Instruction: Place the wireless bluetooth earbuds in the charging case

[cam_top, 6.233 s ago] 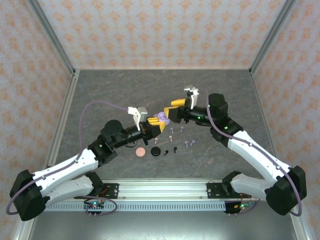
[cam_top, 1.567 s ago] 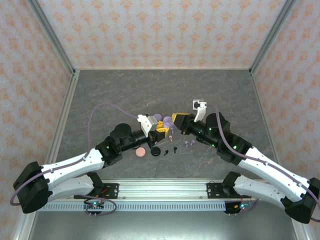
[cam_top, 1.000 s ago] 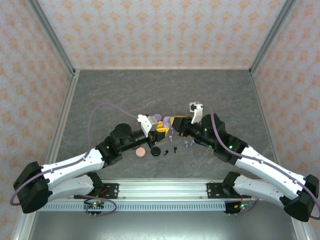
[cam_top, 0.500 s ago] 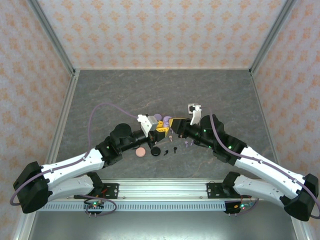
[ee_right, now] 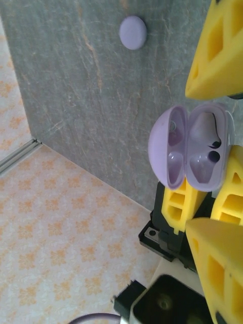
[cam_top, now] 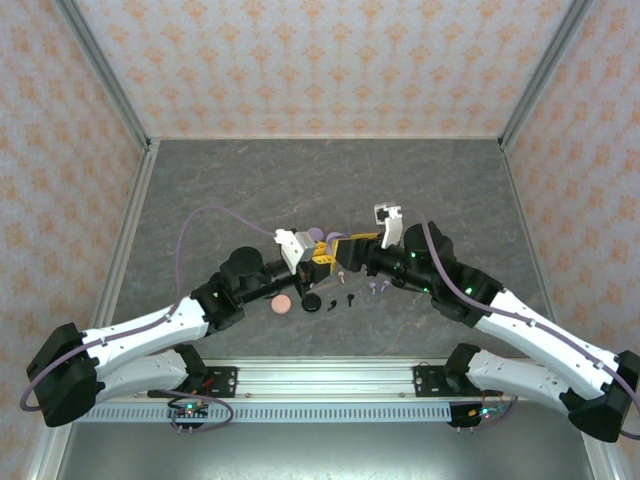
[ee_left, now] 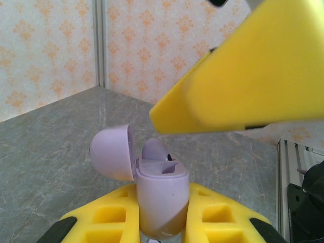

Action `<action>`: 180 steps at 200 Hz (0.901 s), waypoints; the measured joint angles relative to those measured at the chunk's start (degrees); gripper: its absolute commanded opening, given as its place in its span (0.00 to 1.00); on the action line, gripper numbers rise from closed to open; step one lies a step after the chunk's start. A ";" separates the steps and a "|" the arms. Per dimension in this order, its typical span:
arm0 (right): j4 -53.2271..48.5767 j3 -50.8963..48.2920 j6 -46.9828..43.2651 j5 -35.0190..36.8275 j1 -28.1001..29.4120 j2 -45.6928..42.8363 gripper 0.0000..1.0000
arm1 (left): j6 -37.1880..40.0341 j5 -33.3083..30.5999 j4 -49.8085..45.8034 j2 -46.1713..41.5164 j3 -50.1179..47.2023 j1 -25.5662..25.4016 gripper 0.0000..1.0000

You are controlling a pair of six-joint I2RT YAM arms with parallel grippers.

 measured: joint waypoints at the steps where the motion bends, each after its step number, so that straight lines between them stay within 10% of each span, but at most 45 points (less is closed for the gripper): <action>1: -0.07 0.11 -0.02 0.04 -0.02 0.00 0.69 | 0.00 0.00 0.00 -0.02 0.00 0.00 0.00; 103: -16.04 6.64 -2.38 4.70 -13.73 3.15 0.68 | 0.20 -3.78 -2.58 -9.40 -3.02 0.00 0.00; 180: -22.03 8.83 -3.67 5.64 -14.51 30.21 0.53 | 0.22 -6.25 -6.43 -20.11 -8.00 0.00 0.00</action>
